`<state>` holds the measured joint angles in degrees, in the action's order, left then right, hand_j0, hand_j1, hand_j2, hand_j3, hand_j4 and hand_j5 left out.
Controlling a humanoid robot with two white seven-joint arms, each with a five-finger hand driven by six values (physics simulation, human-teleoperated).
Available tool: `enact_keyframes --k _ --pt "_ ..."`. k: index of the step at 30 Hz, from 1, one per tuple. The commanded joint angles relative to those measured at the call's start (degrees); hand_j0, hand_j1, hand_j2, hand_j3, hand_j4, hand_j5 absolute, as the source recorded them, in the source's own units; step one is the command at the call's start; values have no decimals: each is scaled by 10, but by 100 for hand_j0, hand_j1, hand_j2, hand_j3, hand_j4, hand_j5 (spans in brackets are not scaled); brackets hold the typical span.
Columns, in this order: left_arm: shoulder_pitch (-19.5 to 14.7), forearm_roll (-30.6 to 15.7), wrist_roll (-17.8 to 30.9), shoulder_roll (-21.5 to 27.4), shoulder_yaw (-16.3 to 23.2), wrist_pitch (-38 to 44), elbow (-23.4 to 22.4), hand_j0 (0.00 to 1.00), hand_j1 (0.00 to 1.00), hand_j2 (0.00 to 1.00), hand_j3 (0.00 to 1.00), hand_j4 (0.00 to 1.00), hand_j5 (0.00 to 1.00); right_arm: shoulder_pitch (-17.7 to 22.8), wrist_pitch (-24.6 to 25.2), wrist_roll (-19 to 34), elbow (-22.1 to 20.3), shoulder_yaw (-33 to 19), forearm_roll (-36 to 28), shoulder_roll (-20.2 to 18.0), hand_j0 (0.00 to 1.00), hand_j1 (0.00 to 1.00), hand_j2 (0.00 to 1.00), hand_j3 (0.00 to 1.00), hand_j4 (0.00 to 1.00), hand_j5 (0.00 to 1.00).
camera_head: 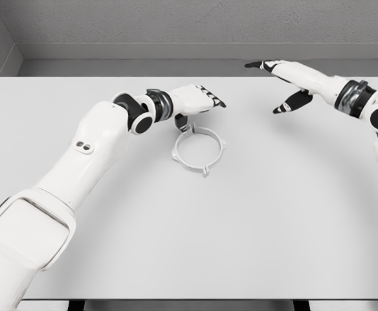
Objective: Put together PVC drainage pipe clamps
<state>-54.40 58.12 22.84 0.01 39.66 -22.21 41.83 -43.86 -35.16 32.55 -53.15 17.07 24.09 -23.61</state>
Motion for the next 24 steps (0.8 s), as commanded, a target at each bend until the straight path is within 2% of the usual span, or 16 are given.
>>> enact_keyframes --k 1,24 --pt "0 -2 -1 0 1 1 1 100 100 100 100 100 100 -1 2 0 -1 -1 -4 0 100 100 100 100 100 100" --pt "0 -4 -1 0 2 -2 8 100 100 100 100 100 100 0 2 0 -1 -1 -4 0 100 100 100 100 100 100"
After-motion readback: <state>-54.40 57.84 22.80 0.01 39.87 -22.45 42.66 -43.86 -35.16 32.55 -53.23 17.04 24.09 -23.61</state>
